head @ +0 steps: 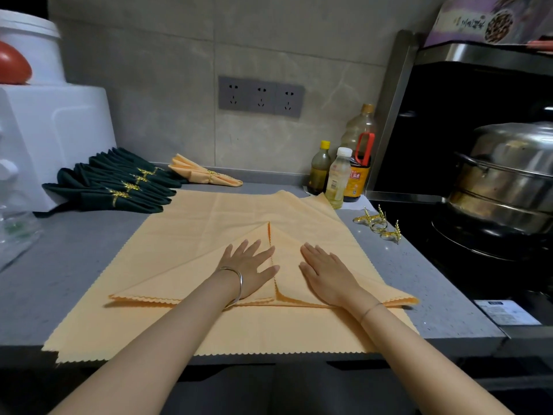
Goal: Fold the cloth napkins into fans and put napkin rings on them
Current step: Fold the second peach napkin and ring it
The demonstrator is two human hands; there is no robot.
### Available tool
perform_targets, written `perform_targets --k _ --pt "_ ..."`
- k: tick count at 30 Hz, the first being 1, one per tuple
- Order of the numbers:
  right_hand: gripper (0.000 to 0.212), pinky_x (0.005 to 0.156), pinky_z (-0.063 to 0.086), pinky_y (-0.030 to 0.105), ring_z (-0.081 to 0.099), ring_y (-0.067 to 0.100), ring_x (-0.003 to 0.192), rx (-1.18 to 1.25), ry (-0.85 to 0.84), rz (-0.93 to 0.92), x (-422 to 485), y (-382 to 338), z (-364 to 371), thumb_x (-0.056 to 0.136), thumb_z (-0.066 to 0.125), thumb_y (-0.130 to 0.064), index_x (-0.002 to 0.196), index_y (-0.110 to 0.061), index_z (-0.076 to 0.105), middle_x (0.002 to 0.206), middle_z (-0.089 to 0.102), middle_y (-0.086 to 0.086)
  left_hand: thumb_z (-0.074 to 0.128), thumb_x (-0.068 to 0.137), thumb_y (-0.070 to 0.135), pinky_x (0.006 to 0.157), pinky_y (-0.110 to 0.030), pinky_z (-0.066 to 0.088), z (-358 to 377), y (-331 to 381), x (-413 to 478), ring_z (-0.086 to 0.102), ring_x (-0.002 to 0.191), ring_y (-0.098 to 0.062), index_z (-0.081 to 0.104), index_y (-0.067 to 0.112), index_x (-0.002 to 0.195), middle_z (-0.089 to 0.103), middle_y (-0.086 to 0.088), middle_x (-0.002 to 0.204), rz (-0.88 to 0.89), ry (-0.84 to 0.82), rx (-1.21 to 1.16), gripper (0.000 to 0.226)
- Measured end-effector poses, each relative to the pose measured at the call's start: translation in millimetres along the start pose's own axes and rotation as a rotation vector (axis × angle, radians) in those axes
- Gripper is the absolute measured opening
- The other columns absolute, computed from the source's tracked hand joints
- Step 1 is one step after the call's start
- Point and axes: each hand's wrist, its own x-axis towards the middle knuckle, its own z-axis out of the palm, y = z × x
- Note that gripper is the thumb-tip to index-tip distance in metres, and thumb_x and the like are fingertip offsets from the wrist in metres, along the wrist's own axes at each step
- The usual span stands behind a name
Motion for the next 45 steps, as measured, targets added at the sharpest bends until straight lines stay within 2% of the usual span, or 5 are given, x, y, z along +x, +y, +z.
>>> perform_targets --k 15,25,30,40,45 --pt "0.063 0.117 -0.005 0.030 -0.008 0.010 0.146 -0.026 -0.074 0.263 -102.5 58.1 -20.9 0.100 0.011 -0.048 0.151 -0.014 -0.007 0.159 -0.010 -0.002 0.016 0.096 0.061 0.119 -0.043 -0.005 -4.8 2.8 -4.4 -0.008 0.147 -0.019 0.002 0.042 0.150 -0.006 0.005 0.160 0.012 -0.016 -0.002 0.058" --pt "0.062 0.113 -0.002 0.015 0.007 -0.012 0.139 0.160 0.047 -0.288 -100.0 -0.9 -13.1 0.090 0.013 -0.060 0.144 -0.037 0.033 0.151 0.021 -0.025 0.012 0.101 0.048 0.115 -0.025 0.013 -6.9 9.8 -84.6 0.017 0.143 -0.011 0.025 0.028 0.150 0.023 0.009 0.156 0.198 0.118 -0.081 0.055" --pt "0.047 0.109 0.003 0.010 0.012 -0.011 0.137 0.155 -0.001 -0.329 -98.0 -20.7 -6.1 0.099 0.024 -0.044 0.145 -0.033 0.033 0.151 0.025 -0.022 -0.026 0.060 0.081 0.112 -0.021 0.015 6.0 5.9 -101.6 0.021 0.139 -0.007 0.027 0.033 0.148 0.028 0.013 0.153 0.310 0.120 -0.042 0.113" --pt "0.044 0.107 0.002 0.005 0.011 -0.013 0.136 0.118 0.030 -0.367 -95.7 -20.8 -1.8 0.102 0.027 -0.039 0.145 -0.034 0.032 0.148 0.022 -0.026 -0.011 0.070 0.070 0.115 -0.024 0.006 6.1 8.4 -111.9 0.009 0.144 -0.008 0.016 0.041 0.149 0.013 0.017 0.157 0.340 0.092 0.014 0.089" --pt "0.041 0.108 0.024 0.013 0.034 -0.003 0.134 -0.026 0.134 -0.339 -94.7 5.7 -15.9 0.098 0.039 -0.042 0.139 -0.035 0.044 0.144 0.039 -0.022 -0.006 0.073 0.071 0.114 -0.022 0.002 8.0 4.9 -114.1 0.005 0.145 -0.007 0.015 0.042 0.149 0.008 0.019 0.158 0.344 0.082 0.014 0.084"
